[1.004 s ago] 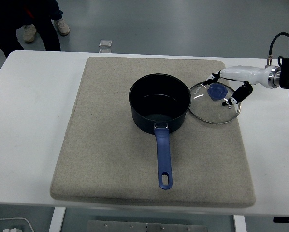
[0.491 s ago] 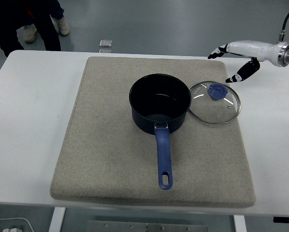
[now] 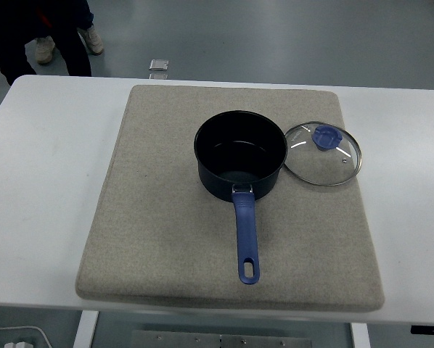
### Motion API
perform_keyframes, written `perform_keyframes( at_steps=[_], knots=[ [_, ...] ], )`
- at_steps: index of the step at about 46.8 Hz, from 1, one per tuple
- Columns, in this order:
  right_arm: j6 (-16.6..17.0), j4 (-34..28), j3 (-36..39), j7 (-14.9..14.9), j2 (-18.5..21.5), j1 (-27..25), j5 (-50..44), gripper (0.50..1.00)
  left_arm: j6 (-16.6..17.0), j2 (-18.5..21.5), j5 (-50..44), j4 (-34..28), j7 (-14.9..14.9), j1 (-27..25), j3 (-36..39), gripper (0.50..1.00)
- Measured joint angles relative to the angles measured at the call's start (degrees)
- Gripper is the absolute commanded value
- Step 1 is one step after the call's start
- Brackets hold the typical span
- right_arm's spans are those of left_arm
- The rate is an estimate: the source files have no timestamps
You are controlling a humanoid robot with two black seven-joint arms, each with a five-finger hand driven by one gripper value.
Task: Lift the pot lid and place it to the right of the pot.
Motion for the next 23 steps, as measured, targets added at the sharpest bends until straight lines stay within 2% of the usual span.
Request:
perform_keyframes(
  at_steps=[4, 7, 15, 23],
  knots=[
    [-0.9, -1.9, 1.8, -3.4, 0.2, -0.1, 7.7, 0.909, 0.0, 0.0, 0.0, 0.0, 0.0, 0.0, 0.0, 1.000],
    [-1.6, -2.4, 2.0, -4.8, 0.5, -0.2, 11.3, 0.909, 0.0, 0.0, 0.0, 0.0, 0.0, 0.0, 0.0, 1.000],
    [-5.8, -2.5, 2.1, -5.3, 1.4, -1.4, 15.7, 0.909, 0.0, 0.0, 0.0, 0.0, 0.0, 0.0, 0.0, 1.000],
    [-8.5, -2.5, 2.2, -6.3, 1.8, -4.9, 22.6, 0.909, 0.0, 0.0, 0.0, 0.0, 0.0, 0.0, 0.0, 1.000]
  ],
)
